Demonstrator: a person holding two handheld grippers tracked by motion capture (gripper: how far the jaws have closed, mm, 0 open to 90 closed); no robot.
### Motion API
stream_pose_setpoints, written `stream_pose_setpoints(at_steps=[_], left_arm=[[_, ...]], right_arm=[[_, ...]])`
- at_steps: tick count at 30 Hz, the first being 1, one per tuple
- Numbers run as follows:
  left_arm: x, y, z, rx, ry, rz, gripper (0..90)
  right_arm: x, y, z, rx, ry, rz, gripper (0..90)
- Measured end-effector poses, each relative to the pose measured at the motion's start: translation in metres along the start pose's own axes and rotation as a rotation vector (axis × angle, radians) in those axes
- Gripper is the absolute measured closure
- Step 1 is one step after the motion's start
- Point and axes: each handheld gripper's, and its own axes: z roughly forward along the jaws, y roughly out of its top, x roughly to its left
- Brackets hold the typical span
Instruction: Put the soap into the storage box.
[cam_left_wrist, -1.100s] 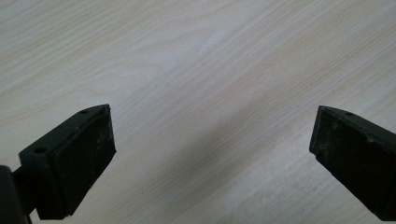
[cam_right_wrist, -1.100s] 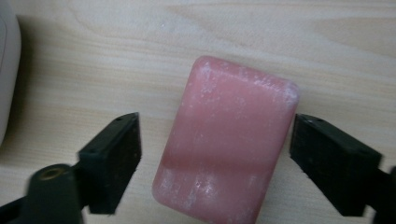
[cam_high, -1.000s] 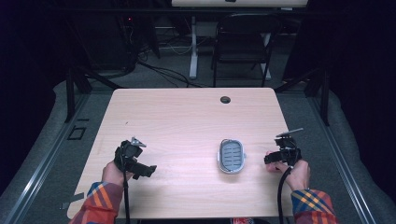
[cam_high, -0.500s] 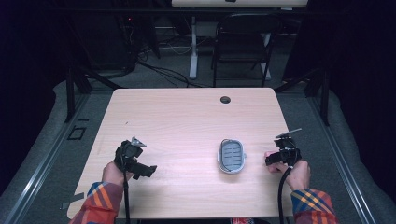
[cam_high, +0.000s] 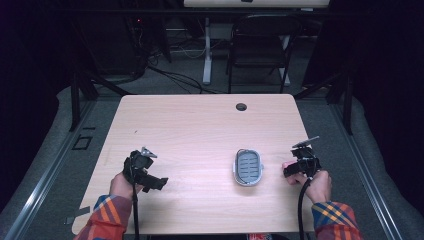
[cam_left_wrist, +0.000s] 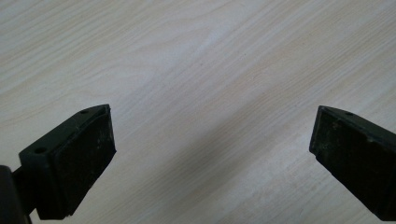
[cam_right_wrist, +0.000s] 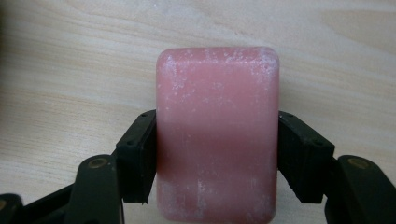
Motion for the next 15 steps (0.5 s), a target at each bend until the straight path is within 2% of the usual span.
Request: stream_pose_setpoints(at_steps=[2, 4, 7, 9, 13, 14, 15], left_arm=[[0.0, 0.0, -0.001, -0.002, -0.002, -0.002, 0.1], [0.0, -0.001, -0.001, -0.002, 0.001, -0.001, 0.1], [0.0, 0.0, -0.001, -0.003, -0.002, -0.001, 0.1], [0.0, 0.0, -0.001, -0.002, -0.003, 0.0, 0.1], [0.002, -0.001, -0.001, -0.004, -0.001, -0.007, 0.1], [0.002, -0.001, -0.002, -0.008, 0.002, -0.007, 0.1], [0.002, -0.001, -0.002, -0.008, 0.003, -0.008, 0.1]], right_arm=[[0.002, 0.001, 0.002, -0.017, 0.006, 0.008, 36.5], [0.001, 0.002, 0.0, -0.009, 0.021, 0.001, 36.5], [0.001, 0.002, -0.003, -0.023, 0.015, 0.002, 36.5], [0.0, 0.002, -0.007, -0.025, 0.029, 0.001, 36.5], [0.002, 0.002, -0.012, -0.029, 0.036, -0.021, 36.5], [0.003, 0.002, -0.012, -0.044, 0.033, -0.012, 36.5], [0.001, 0.003, -0.015, -0.007, 0.031, -0.049, 36.5]])
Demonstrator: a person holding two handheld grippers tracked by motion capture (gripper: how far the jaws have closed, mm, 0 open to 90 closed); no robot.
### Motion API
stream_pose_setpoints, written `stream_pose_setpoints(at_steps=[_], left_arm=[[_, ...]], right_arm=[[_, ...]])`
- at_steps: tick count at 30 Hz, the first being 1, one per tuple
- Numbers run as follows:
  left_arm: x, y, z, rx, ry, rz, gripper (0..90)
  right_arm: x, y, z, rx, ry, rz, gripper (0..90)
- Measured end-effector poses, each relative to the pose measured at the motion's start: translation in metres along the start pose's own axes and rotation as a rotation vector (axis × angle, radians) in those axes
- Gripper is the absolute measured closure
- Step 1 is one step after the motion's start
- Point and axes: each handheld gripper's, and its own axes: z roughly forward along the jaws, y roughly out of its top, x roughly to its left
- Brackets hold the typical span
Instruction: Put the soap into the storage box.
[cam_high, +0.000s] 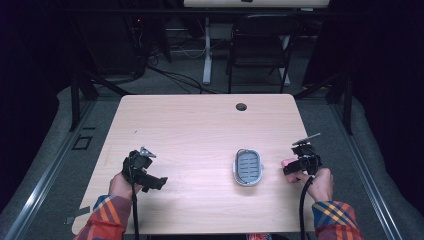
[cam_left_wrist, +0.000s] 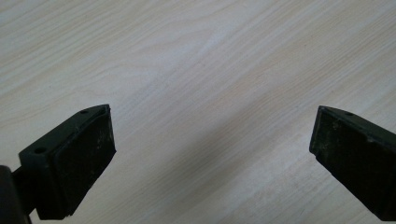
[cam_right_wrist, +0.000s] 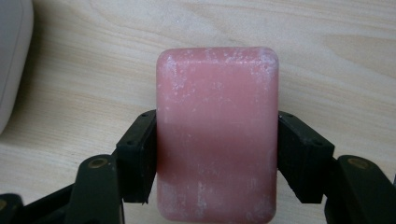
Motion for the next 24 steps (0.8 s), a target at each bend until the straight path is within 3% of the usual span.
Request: stream_pose_setpoints(at_steps=[1, 2, 10, 16, 24], left_arm=[[0.0, 0.0, 0.0, 0.002, 0.0, 0.001, 0.1], [0.0, 0.0, 0.0, 0.002, 0.0, 0.001, 0.1], [0.0, 0.0, 0.0, -0.001, -0.001, 0.0, 0.1], [0.0, 0.0, 0.0, 0.004, -0.005, -0.001, 0.1], [0.0, 0.0, 0.0, 0.0, 0.0, -0.003, 0.1]], right_arm=[[0.002, -0.001, 0.002, -0.037, 0.012, 0.023, 36.5], [0.002, -0.001, 0.002, -0.037, 0.012, 0.023, 36.5], [0.009, 0.001, -0.009, -0.011, -0.016, -0.048, 36.5], [0.013, 0.001, -0.012, -0.025, -0.006, -0.053, 36.5], [0.021, 0.002, -0.022, -0.021, -0.021, -0.103, 36.5]])
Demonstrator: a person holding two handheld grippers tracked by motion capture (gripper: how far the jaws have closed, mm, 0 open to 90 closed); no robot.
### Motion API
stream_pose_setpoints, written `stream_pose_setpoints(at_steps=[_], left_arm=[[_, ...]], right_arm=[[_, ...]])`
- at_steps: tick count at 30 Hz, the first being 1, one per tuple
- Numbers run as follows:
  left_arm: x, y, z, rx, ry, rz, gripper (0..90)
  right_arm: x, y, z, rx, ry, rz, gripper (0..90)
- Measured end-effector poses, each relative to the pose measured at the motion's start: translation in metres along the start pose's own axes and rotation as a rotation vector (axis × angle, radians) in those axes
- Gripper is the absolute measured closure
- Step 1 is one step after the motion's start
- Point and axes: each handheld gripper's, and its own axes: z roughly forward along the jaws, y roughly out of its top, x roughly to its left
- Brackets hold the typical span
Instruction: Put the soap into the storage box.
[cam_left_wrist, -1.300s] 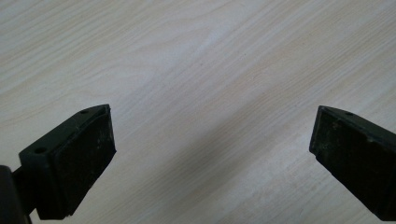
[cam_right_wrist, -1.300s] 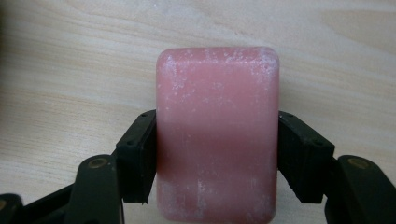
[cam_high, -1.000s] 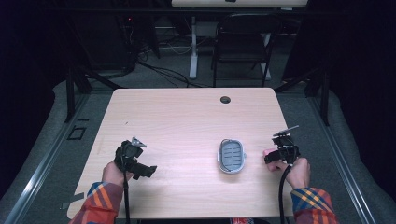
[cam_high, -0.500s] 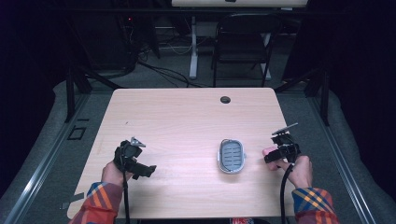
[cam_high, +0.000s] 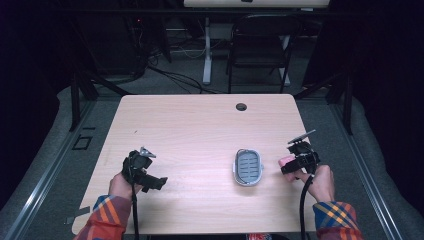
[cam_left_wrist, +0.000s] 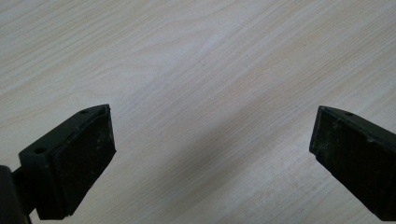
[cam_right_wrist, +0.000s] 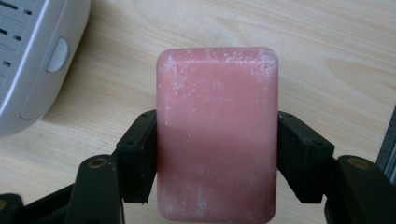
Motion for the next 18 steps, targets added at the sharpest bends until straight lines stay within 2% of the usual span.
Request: stream_pose_setpoints(at_steps=[2, 15, 17, 18], left_arm=[[0.0, 0.0, 0.0, 0.001, -0.003, 0.003, 0.1], [0.0, 0.0, 0.001, 0.004, 0.0, 0.005, 0.1], [0.0, 0.0, 0.001, 0.006, 0.0, 0.005, 0.1], [0.0, 0.0, 0.001, 0.005, 0.001, 0.005, 0.1]], right_arm=[[0.002, 0.001, -0.002, -0.005, 0.012, -0.002, 36.5], [0.016, 0.009, -0.015, -0.015, 0.005, -0.056, 36.6], [0.019, 0.009, -0.015, -0.038, 0.008, -0.045, 36.6], [0.018, 0.011, -0.017, -0.023, 0.011, -0.062, 36.6]])
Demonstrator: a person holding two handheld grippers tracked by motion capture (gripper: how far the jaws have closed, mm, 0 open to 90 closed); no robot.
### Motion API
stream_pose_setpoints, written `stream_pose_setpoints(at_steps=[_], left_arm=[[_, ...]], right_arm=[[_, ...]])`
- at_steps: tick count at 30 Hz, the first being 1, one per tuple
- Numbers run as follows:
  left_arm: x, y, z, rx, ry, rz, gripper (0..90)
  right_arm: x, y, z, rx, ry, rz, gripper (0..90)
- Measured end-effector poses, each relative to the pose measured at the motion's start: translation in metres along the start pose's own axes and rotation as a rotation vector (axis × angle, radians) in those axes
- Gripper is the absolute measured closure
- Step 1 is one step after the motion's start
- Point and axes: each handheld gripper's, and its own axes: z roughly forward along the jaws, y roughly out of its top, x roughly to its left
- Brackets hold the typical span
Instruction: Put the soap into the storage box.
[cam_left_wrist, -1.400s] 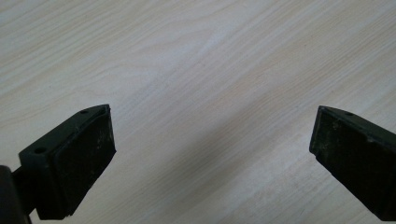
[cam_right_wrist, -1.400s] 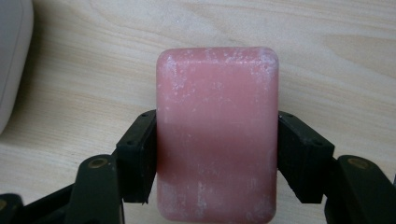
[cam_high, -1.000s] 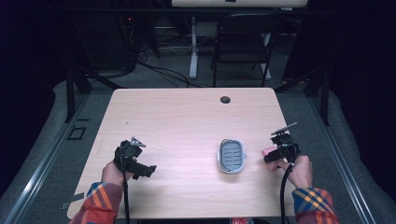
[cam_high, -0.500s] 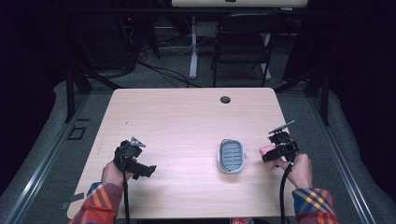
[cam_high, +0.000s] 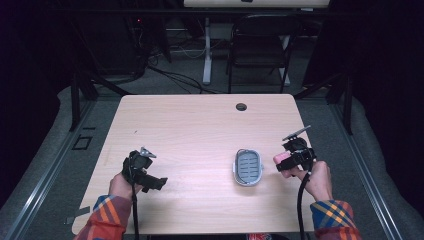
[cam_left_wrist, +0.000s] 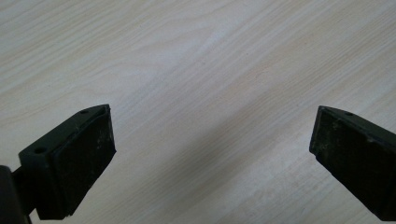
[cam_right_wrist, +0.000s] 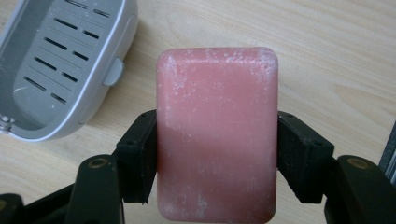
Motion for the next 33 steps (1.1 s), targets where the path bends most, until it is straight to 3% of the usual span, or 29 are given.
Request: stream_pose_setpoints(at_steps=[5, 9, 14, 19, 21, 22, 33], left_arm=[[0.0, 0.0, 0.0, -0.001, -0.002, -0.003, 0.1], [0.0, 0.0, 0.0, 0.001, 0.0, -0.002, 0.1], [0.0, 0.0, 0.0, 0.002, 0.0, 0.0, 0.1], [0.0, 0.0, 0.0, 0.003, -0.001, 0.003, 0.1], [0.0, 0.0, 0.0, 0.004, -0.001, 0.003, 0.1], [0.0, 0.0, 0.0, 0.004, -0.001, 0.003, 0.1], [0.0, 0.0, 0.0, 0.001, -0.001, 0.002, 0.1]], right_arm=[[0.003, 0.003, -0.003, -0.024, -0.001, 0.008, 36.6], [0.006, 0.01, -0.008, -0.007, 0.004, -0.028, 36.6], [0.011, 0.014, -0.008, -0.022, 0.011, -0.022, 36.6], [0.014, 0.022, -0.015, 0.002, 0.011, -0.056, 36.6], [0.016, 0.022, -0.015, -0.017, 0.008, -0.04, 36.7], [0.016, 0.025, -0.017, 0.001, 0.011, -0.06, 36.7], [0.024, 0.034, -0.02, -0.004, 0.012, -0.079, 36.7]])
